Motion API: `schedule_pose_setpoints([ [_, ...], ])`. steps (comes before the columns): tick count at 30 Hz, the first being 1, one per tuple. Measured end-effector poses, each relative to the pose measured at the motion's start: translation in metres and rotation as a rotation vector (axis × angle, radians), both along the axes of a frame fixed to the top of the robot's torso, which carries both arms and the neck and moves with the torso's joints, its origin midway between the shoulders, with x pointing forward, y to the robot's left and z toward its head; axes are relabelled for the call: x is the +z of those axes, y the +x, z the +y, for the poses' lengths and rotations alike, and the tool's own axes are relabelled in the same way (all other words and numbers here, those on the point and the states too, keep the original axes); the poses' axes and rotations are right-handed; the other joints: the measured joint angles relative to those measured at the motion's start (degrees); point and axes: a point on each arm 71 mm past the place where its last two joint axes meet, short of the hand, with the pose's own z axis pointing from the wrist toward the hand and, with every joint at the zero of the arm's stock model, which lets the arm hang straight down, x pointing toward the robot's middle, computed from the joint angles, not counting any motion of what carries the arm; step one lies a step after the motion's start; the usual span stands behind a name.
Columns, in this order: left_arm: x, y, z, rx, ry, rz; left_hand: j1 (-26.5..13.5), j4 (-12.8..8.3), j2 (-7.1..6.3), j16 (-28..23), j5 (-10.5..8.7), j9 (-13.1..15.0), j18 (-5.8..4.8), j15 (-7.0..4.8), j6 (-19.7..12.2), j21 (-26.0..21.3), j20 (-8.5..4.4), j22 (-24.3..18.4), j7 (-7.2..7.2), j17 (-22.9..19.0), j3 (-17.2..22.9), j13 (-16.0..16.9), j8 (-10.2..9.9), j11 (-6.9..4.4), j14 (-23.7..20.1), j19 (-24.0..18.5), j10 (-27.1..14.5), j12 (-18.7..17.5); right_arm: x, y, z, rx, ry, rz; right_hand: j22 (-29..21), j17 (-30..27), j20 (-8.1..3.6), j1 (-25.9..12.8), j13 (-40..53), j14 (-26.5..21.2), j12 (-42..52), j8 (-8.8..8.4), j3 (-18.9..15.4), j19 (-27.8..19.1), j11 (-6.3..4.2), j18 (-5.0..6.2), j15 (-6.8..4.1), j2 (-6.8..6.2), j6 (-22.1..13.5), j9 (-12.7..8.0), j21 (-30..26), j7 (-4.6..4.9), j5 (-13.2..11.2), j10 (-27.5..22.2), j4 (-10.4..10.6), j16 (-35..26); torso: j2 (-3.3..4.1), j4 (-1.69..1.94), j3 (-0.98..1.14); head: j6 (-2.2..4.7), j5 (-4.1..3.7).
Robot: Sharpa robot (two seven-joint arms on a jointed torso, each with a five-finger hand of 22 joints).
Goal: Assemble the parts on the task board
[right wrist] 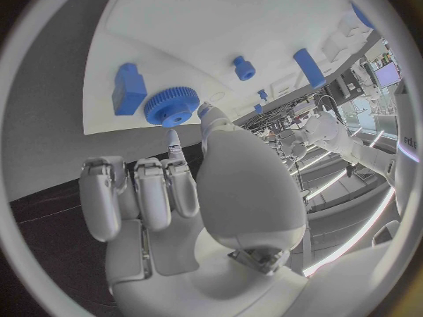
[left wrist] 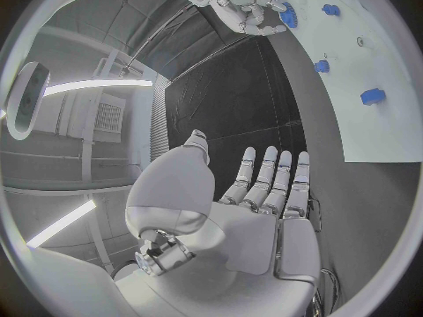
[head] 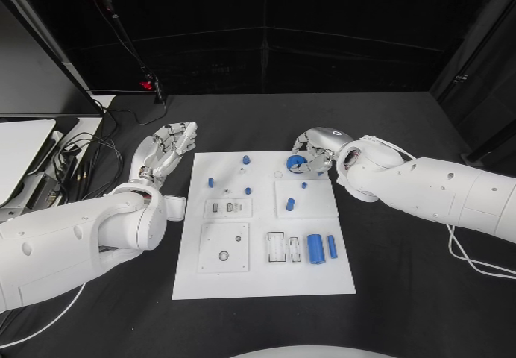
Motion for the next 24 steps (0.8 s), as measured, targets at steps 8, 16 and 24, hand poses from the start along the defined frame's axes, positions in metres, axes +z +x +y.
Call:
schedule_pose_setpoints([
  [8, 0.000, 0.000, 0.001, 0.001, 0.000, 0.000, 0.0, 0.1, 0.00, 0.0, 0.00, 0.0, 0.00, 0.00, 0.0, 0.0, 0.00, 0.0, 0.00, 0.0, -0.1, 0.0, 0.0, 0.00, 0.0, 0.0, 0.0, 0.0, 0.001, -0.001, -0.007, -0.013, 0.038, -0.005, 0.0, 0.0, 0.00, -0.6, 0.0, 0.0, 0.0, -0.96, -0.2, 0.0, 0.00, 0.01, 0.00, 0.17, 0.4, -0.4, 0.0, 0.43, 0.0, 0.0, -0.1, 0.0, 0.00, 0.02, -0.02, 0.03, 0.02],
  [16, 0.000, 0.000, 0.001, 0.002, 0.001, 0.000, 0.0, 0.1, 0.00, 0.0, 0.00, 0.0, 0.00, 0.00, 0.0, 0.0, 0.00, 0.0, 0.00, 0.0, -0.1, 0.0, 0.0, 0.00, 0.0, 0.0, 0.0, 0.0, 0.001, -0.001, -0.012, -0.032, 0.062, 0.006, 0.0, 0.0, 0.00, -0.6, 0.0, 0.0, 0.0, -2.00, -0.4, 0.0, 0.00, 0.01, 0.00, 0.17, 0.4, -0.8, 0.0, 0.43, 0.0, 0.0, 0.0, 0.0, 0.00, 0.01, -0.01, -0.03, -0.01],
  [24, 0.000, 0.000, 0.001, 0.002, 0.001, 0.000, 0.2, 0.1, 0.16, 0.0, 0.25, -0.1, 0.00, 0.00, 0.0, 0.0, 0.00, 0.0, 0.00, 0.0, -0.1, 0.0, 0.0, 0.00, 0.0, 0.0, 0.0, 0.0, -0.001, 0.000, -0.014, -0.052, 0.063, 0.030, 0.0, 0.0, 0.00, -0.6, 0.0, 0.0, 0.0, -2.28, -0.4, 0.0, 0.00, 0.01, 0.00, 0.17, 0.4, -1.0, 0.0, 0.43, 0.0, 0.0, 0.0, 0.0, 0.00, 0.01, -0.01, -0.15, -0.12],
])
